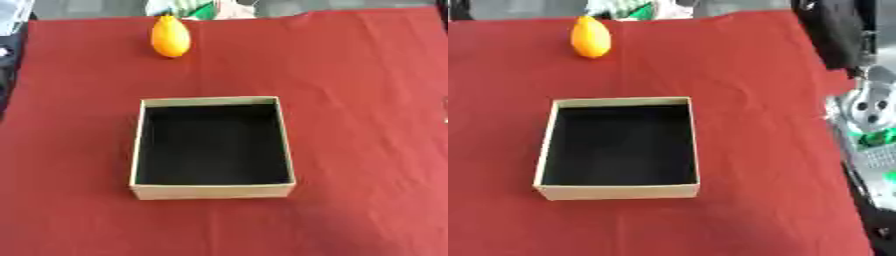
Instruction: Pick up objects on the table and place them in the box.
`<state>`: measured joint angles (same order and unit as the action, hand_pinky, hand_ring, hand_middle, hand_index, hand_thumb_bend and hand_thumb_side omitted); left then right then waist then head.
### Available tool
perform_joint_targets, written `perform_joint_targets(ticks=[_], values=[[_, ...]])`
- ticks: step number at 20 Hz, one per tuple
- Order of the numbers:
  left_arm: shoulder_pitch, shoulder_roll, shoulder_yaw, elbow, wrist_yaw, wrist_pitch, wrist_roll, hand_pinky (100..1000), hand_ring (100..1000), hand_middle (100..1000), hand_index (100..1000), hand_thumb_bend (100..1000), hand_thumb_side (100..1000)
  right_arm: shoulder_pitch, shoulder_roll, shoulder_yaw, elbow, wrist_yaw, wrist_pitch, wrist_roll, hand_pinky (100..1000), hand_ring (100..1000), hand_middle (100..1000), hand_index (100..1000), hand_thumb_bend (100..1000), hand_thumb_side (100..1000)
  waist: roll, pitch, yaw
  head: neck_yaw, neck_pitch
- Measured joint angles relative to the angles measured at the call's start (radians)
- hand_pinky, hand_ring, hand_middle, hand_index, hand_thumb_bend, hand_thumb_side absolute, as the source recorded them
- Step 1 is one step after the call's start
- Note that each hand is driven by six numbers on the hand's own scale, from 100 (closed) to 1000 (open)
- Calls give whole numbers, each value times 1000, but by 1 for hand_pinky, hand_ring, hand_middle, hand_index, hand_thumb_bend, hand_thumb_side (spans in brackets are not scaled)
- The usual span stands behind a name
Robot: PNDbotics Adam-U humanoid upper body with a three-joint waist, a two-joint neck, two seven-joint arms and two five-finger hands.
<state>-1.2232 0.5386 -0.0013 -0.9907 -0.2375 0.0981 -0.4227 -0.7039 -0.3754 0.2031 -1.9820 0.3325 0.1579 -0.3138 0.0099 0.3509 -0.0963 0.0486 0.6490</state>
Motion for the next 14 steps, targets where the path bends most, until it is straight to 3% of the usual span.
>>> perform_joint_targets(ticks=[9,14], values=[[-23,-12,-39,58,-224,10,-66,606,819,807,886,341,359,-1,0,0,0,0,2,4,914,855,816,922,100,808,-4,0,-2,1,0],[-51,-49,-51,118,-358,1,-101,618,827,810,880,399,370,-6,1,1,0,0,2,7,914,856,816,922,100,809,-5,0,-7,2,0]])
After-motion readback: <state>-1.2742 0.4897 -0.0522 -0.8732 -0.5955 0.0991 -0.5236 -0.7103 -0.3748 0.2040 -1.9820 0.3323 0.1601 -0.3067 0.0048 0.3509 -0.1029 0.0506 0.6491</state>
